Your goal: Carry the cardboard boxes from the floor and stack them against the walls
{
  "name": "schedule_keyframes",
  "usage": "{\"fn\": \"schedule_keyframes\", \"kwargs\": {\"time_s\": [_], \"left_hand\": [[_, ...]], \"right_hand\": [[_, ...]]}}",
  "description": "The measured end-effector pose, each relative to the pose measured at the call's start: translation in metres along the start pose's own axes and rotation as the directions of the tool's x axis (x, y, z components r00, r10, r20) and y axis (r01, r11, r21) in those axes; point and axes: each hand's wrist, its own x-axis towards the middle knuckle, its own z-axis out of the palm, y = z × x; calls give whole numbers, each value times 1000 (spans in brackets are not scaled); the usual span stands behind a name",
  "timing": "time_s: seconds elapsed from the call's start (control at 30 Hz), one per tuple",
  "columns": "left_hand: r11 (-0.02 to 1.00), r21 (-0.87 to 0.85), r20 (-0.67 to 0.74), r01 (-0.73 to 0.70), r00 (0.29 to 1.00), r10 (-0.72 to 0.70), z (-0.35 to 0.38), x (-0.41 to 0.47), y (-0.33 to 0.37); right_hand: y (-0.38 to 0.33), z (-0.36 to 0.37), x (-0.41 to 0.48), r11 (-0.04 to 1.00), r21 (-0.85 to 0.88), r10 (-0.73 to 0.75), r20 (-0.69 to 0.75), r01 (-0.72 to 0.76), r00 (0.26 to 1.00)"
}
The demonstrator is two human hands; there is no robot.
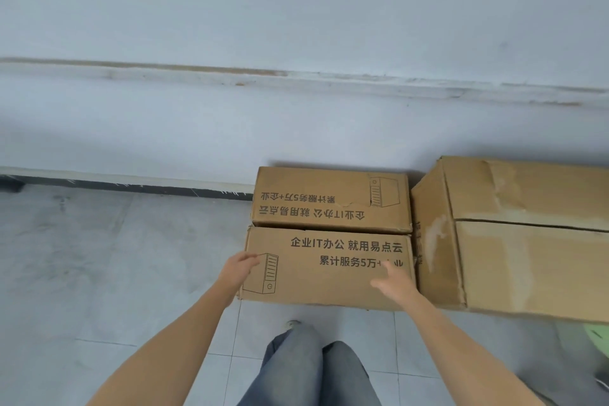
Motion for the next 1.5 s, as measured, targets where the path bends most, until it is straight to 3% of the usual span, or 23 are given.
{"fn": "schedule_keyframes", "kwargs": {"time_s": [0.23,0.4,0.5,0.63,0.87,1.17,1.37,1.5], "left_hand": [[984,25,48,-177,983,176,-20,-90,52],[880,56,147,-471,876,459,-11,-137,91],[794,60,217,-605,784,581,-1,-153,118],[709,61,398,-702,668,628,28,-169,149],[473,23,792,-881,305,529,69,-205,142],[313,-119,977,-942,-55,206,78,-270,75],[289,-155,987,-944,-163,-3,46,-306,4],[340,-127,977,-932,-176,-117,0,-318,-51]], "right_hand": [[-44,-56,-109,979,89,-165,-166,182,972],[-32,-77,-182,924,243,-181,-406,296,896],[-11,-80,-224,867,366,-80,-568,339,819],[23,-65,-277,795,502,162,-718,341,677],[50,33,-356,643,668,557,-743,374,371],[19,209,-433,415,802,882,-470,430,25],[-18,309,-470,341,837,938,-336,429,-89],[-54,387,-487,264,848,964,-223,459,-142]]}}
